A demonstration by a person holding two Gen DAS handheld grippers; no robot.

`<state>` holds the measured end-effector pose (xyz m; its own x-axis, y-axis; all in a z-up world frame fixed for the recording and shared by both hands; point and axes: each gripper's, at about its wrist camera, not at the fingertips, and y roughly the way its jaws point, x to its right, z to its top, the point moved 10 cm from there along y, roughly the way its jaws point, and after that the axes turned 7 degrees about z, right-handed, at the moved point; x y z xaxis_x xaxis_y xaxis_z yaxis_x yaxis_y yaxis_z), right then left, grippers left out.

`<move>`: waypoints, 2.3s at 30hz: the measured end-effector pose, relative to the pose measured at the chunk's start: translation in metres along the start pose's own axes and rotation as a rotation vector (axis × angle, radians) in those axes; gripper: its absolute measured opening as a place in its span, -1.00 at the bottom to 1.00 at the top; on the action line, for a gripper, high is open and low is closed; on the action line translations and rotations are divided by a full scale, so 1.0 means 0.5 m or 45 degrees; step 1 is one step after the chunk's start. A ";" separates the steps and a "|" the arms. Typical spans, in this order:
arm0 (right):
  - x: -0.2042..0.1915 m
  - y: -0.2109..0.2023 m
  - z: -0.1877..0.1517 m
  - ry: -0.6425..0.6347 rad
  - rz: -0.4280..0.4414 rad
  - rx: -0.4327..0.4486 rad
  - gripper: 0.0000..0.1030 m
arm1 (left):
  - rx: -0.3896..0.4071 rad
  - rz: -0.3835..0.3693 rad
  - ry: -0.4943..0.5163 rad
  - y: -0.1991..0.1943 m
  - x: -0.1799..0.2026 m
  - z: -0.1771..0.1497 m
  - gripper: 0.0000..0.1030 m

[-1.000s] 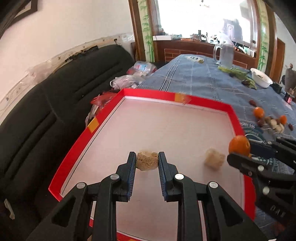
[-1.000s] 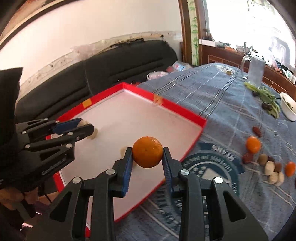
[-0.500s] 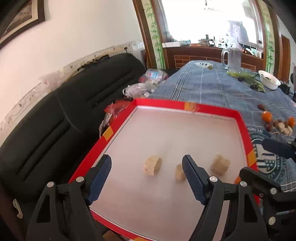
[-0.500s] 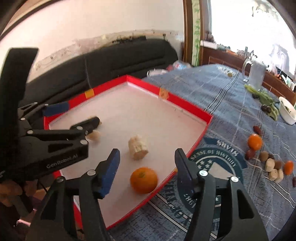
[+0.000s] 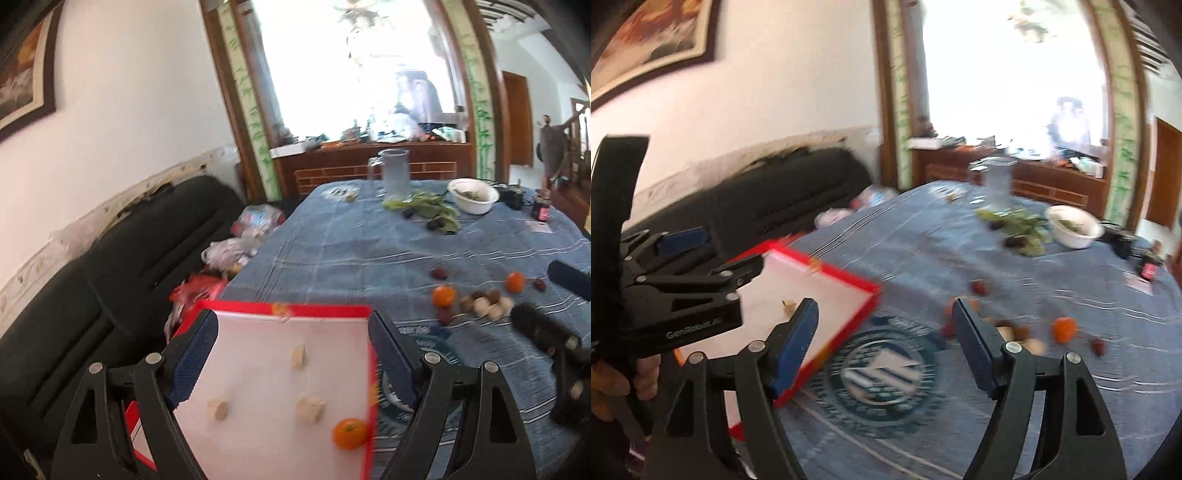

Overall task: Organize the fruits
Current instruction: 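Move both grippers back from the tray toward the table items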

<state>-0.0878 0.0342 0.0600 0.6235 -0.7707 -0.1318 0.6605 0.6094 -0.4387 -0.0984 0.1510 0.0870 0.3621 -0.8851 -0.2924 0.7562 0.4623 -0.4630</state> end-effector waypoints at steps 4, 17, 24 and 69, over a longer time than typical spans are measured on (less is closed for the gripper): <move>0.063 -0.052 0.014 0.063 -0.069 0.059 0.52 | 0.014 -0.003 0.021 -0.005 0.015 0.007 0.62; 0.089 -0.059 0.013 0.068 -0.090 0.079 0.53 | -0.016 0.049 -0.040 0.005 -0.022 -0.004 0.62; 0.076 -0.047 0.016 0.029 -0.097 0.073 0.53 | -0.019 0.047 -0.045 0.009 -0.024 -0.006 0.62; 0.436 0.044 -0.103 0.403 -0.271 -0.290 0.52 | -0.315 -0.356 0.185 0.099 0.197 -0.052 0.62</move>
<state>0.0414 -0.1299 -0.0241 0.3009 -0.9154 -0.2675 0.6291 0.4014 -0.6656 -0.0395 0.0878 0.0135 0.0666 -0.9699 -0.2340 0.6541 0.2195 -0.7239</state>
